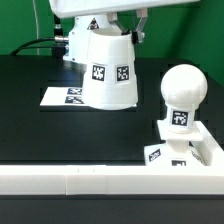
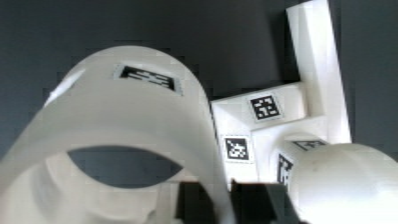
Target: Assemble lamp
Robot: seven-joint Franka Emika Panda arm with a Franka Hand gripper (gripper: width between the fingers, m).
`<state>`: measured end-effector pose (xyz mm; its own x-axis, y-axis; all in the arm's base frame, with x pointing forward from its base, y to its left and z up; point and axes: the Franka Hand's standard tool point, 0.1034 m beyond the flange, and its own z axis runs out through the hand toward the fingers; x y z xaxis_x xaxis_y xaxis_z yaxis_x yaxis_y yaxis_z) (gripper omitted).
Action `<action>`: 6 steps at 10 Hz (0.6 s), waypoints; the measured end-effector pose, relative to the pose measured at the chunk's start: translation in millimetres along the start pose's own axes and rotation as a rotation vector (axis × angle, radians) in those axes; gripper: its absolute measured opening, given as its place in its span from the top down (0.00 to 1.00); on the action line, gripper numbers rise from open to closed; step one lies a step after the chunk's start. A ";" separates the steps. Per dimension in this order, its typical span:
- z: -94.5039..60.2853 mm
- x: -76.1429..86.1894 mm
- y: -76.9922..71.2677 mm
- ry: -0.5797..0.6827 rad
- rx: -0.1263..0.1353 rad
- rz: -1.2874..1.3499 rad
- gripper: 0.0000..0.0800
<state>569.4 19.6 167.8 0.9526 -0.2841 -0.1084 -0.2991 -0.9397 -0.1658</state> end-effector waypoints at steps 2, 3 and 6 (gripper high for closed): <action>0.1 0.0 -0.3 0.000 0.000 -0.001 0.94; -0.4 0.0 -0.5 0.000 0.000 -0.001 0.94; -42.1 -0.3 -30.4 0.010 0.023 0.011 0.94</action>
Offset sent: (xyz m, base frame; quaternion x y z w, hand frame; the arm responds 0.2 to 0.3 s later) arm -0.0027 0.0108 0.0412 0.0344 -0.0222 -0.0224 0.9989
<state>580.6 40.3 214.1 0.9497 -0.2967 -0.1007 -0.3110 -0.9317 -0.1875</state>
